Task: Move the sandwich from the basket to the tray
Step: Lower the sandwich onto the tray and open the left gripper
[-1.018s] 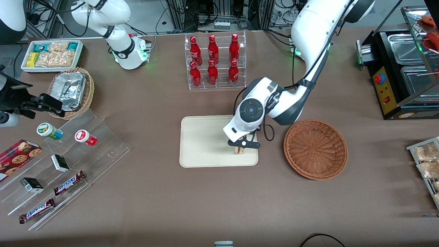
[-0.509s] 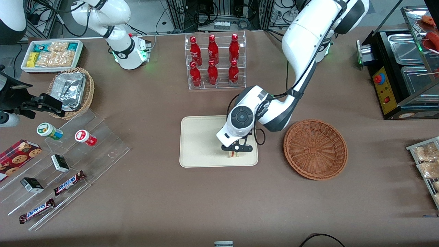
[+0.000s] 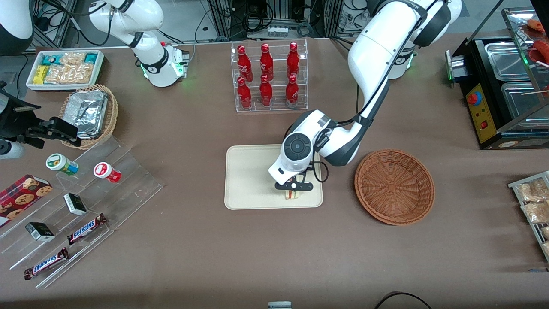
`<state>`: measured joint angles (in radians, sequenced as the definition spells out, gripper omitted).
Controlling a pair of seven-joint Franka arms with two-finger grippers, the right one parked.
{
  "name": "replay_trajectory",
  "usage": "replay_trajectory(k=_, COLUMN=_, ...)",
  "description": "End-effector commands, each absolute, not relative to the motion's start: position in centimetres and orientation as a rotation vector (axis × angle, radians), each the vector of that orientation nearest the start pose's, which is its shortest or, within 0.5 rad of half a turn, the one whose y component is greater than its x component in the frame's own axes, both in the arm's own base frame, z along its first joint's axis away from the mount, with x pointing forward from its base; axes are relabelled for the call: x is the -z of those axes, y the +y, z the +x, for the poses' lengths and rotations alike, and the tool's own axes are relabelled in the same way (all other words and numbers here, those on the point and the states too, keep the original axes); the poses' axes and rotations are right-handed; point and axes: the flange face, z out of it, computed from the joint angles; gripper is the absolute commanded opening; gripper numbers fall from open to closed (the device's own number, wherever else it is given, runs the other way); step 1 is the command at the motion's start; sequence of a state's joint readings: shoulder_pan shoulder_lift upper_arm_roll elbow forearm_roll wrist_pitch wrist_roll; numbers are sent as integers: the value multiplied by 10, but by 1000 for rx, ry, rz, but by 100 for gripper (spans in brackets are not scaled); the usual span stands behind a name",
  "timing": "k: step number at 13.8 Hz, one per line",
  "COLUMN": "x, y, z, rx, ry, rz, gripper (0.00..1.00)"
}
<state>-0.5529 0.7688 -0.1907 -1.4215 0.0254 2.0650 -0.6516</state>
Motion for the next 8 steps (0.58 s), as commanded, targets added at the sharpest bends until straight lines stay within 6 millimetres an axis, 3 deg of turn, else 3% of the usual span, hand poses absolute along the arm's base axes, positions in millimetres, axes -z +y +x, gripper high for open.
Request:
replay_trajectory(k=1, x=-240, y=-474, z=544, rx=-203, ry=101, rz=-3132, gripper=100)
replay_trajectory(k=8, x=-251, y=-473, z=543, rx=-210, ry=4, rz=-3119, gripper=100)
